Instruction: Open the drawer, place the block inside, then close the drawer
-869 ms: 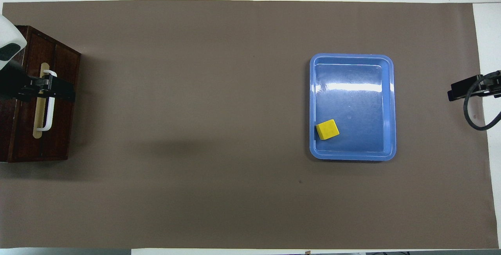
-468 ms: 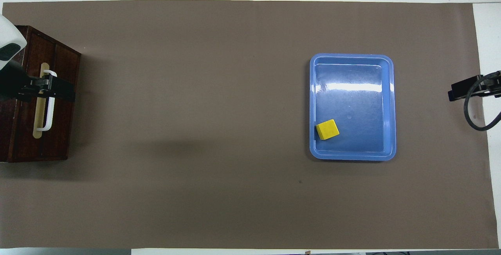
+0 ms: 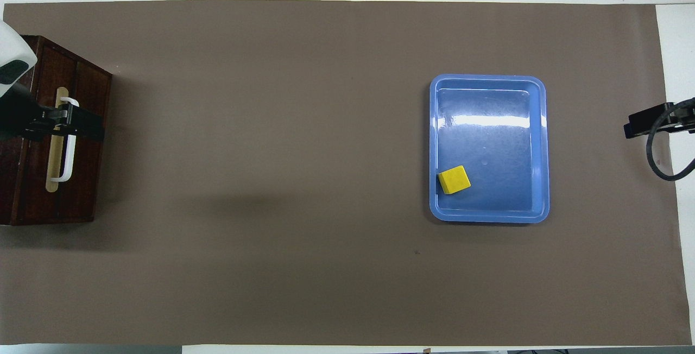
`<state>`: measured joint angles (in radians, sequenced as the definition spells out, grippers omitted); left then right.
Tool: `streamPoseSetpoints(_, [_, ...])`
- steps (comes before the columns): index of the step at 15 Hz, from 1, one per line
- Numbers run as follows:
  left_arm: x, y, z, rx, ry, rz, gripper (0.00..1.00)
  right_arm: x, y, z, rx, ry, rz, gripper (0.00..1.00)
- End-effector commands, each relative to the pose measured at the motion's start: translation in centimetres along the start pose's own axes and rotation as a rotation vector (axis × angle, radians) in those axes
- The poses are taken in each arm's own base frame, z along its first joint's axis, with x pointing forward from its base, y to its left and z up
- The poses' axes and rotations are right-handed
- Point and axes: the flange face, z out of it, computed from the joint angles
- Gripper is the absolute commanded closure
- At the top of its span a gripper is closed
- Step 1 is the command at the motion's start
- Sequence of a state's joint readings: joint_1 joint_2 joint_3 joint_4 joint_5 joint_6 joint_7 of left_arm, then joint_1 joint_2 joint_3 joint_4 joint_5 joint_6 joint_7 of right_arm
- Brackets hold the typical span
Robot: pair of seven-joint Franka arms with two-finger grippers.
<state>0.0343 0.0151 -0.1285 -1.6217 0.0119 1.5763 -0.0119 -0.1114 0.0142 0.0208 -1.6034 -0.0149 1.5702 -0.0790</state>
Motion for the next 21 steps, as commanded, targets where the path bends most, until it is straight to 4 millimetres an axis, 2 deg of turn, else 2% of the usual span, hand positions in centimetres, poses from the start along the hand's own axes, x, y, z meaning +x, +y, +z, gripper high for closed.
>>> streamPoseSetpoints(1, [-0.4, -0.2, -0.4, -0.014, -0.006, 0.004, 0.00, -0.3, -0.2, 1.5, 0.081, -0.022, 0.184, 0.00])
streamPoseSetpoints(3, [-0.4, -0.2, -0.5, -0.014, -0.003, 0.000, 0.00, -0.4, -1.0, 2.8, 0.130, -0.068, 0.360, 0.00])
streamPoseSetpoints(5, [-0.6, 0.3, -0.4, -0.013, -0.015, 0.013, 0.00, -0.5, -1.8, 5.0, 0.200, -0.140, 0.542, 0.00])
streamPoseSetpoints(8, [-0.8, 0.4, -0.3, -0.012, -0.018, 0.001, 0.00, -0.3, -3.2, 9.1, 0.342, -0.267, 0.841, 0.00])
streamPoseSetpoints(10, [-0.7, 0.4, -0.4, -0.004, -0.012, -0.093, 0.00, -0.3, -3.9, 12.1, 0.430, -0.316, 1.002, 0.00])
streamPoseSetpoints(12, [-0.4, 0.6, -0.4, -0.007, 0.015, -0.121, 0.00, -0.3, -4.3, 15.1, 0.486, -0.360, 1.084, 0.00])
streamPoseSetpoints(14, [-0.6, 0.8, 1.3, -0.003, 0.051, -0.115, 0.00, 0.4, -4.9, 18.1, 0.530, -0.439, 1.137, 0.00])
streamPoseSetpoints(17, [0.3, 0.5, 4.6, 0.083, 0.067, -0.086, 0.00, 0.9, -5.2, 20.6, 0.555, -0.522, 1.171, 0.00])
streamPoseSetpoints(19, [1.2, 1.9, 8.0, 0.190, 0.070, -0.015, 0.00, 2.0, -5.1, 23.7, 0.540, -0.579, 1.183, 0.00])
streamPoseSetpoints(21, [1.6, 2.4, 10.0, 0.297, 0.064, 0.047, 0.00, 3.6, -5.0, 25.3, 0.549, -0.618, 1.181, 0.00])
